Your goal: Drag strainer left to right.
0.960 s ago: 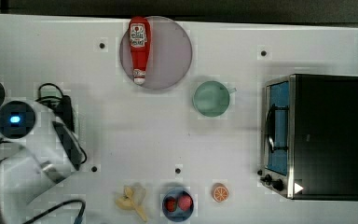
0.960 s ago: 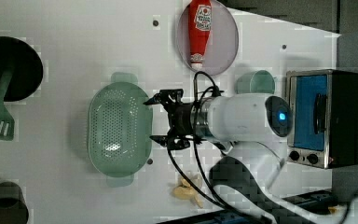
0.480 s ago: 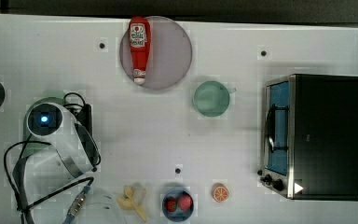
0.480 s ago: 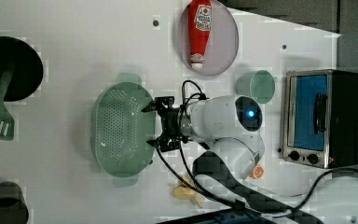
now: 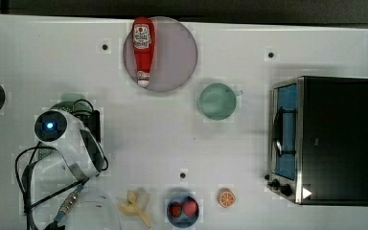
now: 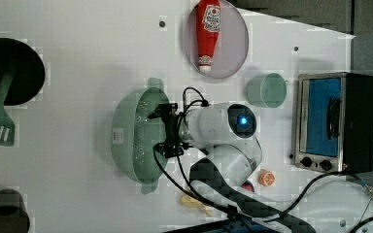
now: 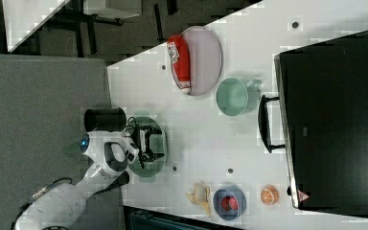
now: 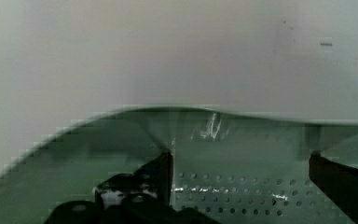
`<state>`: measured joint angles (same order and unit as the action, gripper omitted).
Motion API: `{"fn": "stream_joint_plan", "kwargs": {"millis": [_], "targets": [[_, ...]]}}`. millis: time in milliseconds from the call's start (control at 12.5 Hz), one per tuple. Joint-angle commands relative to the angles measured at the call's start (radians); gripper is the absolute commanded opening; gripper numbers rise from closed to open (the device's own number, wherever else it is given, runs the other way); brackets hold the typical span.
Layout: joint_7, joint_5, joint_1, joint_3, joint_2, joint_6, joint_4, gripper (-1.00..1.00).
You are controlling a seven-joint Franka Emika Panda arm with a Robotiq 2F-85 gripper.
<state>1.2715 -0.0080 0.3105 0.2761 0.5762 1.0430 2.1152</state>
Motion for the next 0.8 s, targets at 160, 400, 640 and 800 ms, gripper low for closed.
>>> {"fn": "stream_joint_plan", "kwargs": {"millis": [160, 400, 640, 800], "targets": [[0.057, -0.003, 0.053, -0.064, -0.019, 0.014, 0.0, 1.0], [0.053, -0.003, 0.027, -0.091, -0.032, 0.009, 0.011, 1.0], [0.022, -0.003, -0.017, -0.103, -0.07, -0.004, 0.048, 1.0], [-0.033, -0.003, -0.055, -0.105, -0.095, -0.005, 0.077, 1.0]]}}
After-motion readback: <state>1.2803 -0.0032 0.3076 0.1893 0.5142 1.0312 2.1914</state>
